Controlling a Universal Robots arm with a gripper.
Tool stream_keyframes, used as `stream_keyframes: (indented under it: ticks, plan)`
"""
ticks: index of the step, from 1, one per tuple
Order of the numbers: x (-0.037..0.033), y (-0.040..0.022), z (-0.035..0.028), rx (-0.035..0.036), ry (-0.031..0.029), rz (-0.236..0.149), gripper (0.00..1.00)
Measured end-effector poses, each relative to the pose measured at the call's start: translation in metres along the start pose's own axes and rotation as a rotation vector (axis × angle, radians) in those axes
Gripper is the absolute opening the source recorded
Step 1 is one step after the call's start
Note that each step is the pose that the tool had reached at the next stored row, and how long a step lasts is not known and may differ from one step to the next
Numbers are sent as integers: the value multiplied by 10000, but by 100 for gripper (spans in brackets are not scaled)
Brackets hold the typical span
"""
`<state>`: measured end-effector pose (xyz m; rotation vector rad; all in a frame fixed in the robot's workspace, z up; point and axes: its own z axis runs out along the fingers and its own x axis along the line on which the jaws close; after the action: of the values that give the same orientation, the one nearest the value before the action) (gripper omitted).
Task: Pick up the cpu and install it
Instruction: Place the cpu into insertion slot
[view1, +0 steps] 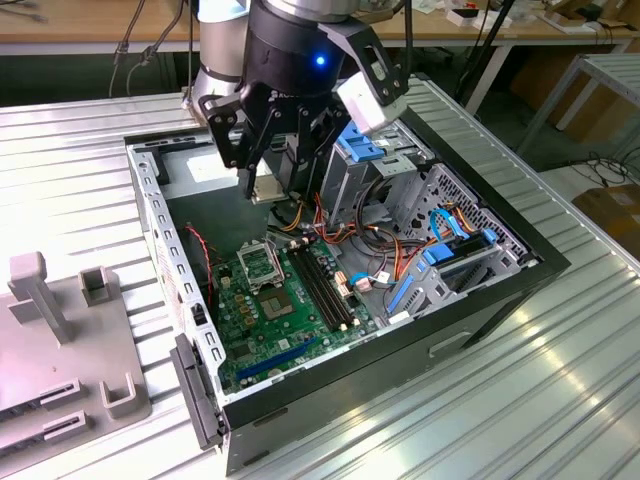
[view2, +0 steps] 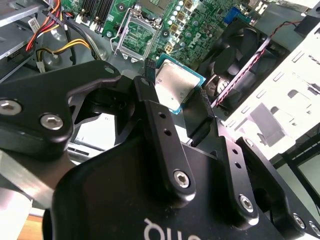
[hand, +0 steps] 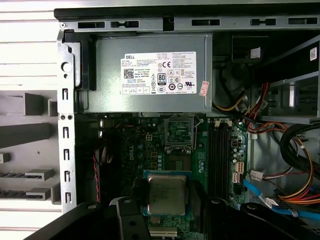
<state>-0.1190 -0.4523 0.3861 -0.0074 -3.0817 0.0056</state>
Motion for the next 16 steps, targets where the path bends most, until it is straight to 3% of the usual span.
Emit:
stream_keyframes:
  ticks: [16]
  plan:
    - [-5,-20,77,1,1,0,47]
